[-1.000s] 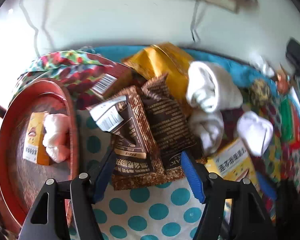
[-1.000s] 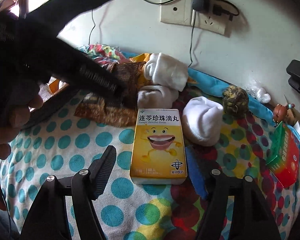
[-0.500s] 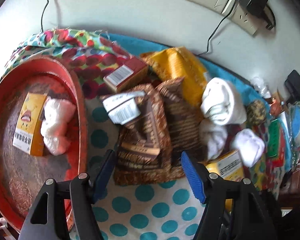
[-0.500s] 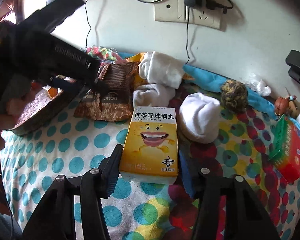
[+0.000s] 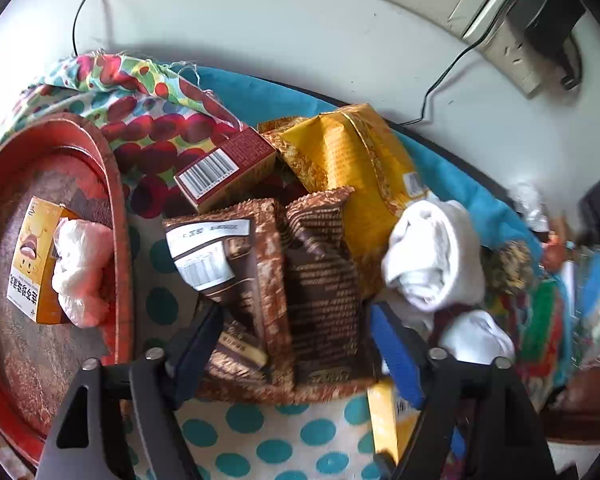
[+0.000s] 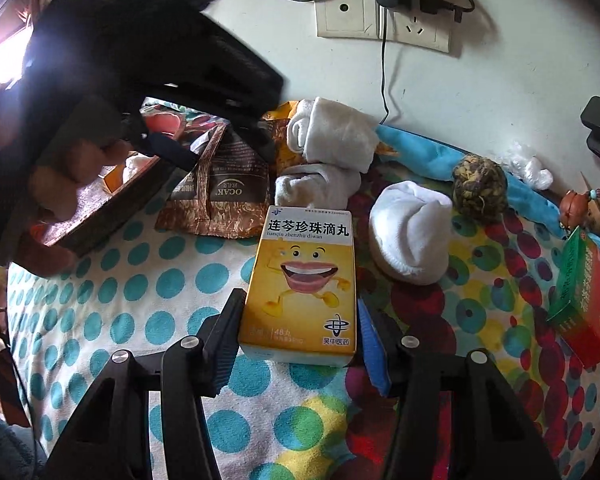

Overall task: Organize objects
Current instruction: 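Grasp the brown snack bag with the left gripper and lift it, then carry the brown snack bag with the left gripper into the red tray and release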

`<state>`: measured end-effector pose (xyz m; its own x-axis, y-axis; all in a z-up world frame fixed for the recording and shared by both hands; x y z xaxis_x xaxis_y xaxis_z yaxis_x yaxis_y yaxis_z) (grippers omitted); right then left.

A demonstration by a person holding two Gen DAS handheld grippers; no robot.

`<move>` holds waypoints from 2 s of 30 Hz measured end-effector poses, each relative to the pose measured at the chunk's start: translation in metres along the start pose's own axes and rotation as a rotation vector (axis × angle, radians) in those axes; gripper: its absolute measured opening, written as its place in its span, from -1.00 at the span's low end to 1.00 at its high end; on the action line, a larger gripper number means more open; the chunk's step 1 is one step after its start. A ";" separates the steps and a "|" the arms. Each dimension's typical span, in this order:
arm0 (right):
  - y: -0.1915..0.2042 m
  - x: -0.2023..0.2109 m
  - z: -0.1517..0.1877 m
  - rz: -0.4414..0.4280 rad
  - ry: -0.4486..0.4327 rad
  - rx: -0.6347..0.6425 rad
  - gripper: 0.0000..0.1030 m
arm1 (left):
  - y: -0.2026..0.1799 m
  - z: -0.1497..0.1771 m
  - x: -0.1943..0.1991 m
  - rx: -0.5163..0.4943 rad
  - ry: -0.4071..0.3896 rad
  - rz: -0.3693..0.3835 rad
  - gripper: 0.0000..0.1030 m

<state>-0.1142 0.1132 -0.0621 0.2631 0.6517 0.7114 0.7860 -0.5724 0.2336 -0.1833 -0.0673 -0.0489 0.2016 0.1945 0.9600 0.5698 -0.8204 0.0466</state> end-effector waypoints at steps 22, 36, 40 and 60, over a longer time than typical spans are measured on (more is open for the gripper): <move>0.002 -0.003 0.002 0.013 0.000 0.001 -0.02 | -0.016 0.022 0.006 -0.196 -0.191 -0.112 0.17; 0.001 -0.006 0.003 0.029 0.013 0.011 -0.03 | -0.005 0.061 0.052 -0.277 -0.257 -0.085 0.16; 0.001 -0.007 0.003 0.039 0.016 0.019 -0.03 | 0.002 0.070 0.062 -0.294 -0.275 -0.090 0.16; -0.001 0.000 0.009 0.064 0.027 0.037 -0.03 | 0.081 0.080 0.094 -0.309 -0.319 -0.115 0.16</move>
<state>-0.1101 0.1185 -0.0685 0.2987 0.6007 0.7416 0.7886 -0.5930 0.1627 -0.0548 -0.0725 0.0226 0.4138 0.4102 0.8127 0.3484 -0.8961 0.2749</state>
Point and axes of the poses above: each gripper's, at about its wrist camera, not at the fingertips, and x roughly against the way its jaws point, y to its left, z to its underside, the point moved 3 cm from there along -x, roughly the way its jaws point, and after that the axes turned 12 degrees about -z, right-handed, at the moved point
